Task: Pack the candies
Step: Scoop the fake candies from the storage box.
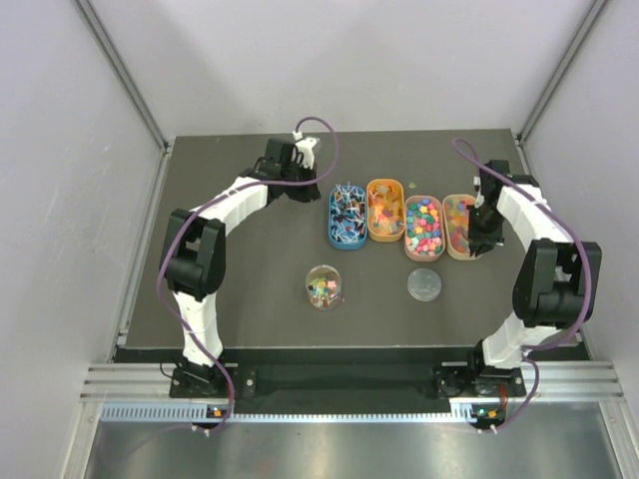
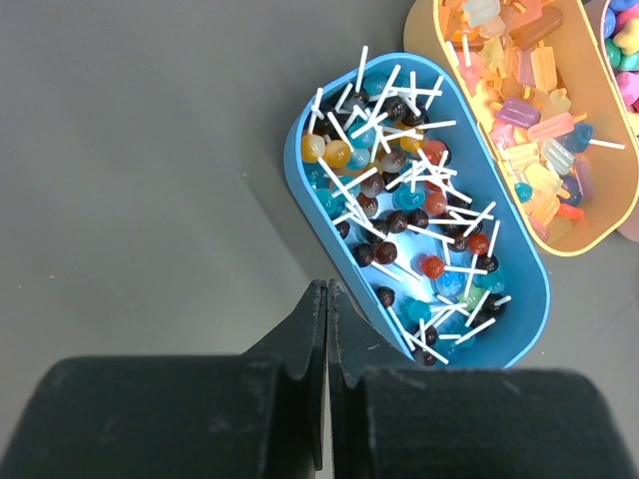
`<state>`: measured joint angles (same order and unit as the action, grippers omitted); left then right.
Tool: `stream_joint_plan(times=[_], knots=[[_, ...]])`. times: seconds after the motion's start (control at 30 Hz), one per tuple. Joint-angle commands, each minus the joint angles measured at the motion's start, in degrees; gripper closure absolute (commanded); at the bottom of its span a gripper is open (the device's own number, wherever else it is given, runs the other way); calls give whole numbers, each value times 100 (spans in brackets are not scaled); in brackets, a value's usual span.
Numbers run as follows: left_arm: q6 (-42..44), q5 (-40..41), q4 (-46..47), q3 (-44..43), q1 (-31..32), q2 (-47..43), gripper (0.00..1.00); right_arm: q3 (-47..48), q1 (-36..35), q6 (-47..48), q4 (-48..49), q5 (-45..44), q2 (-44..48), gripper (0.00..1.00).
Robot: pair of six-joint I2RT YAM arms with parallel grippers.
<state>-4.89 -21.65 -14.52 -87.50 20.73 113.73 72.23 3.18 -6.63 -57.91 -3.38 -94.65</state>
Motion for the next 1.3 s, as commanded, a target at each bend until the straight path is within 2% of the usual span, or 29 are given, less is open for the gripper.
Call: stream_joint_plan(times=[0.0, 0.53, 1.27], knots=[[-135, -138, 275, 67, 1, -141, 100, 397, 51, 48, 192, -5, -167, 100], [-171, -217, 248, 207, 1, -132, 100, 556, 69, 224, 491, 109, -633, 100], [-215, -270, 160, 533, 98, -229, 100, 2, 183, 505, 1563, 276, -774, 100]])
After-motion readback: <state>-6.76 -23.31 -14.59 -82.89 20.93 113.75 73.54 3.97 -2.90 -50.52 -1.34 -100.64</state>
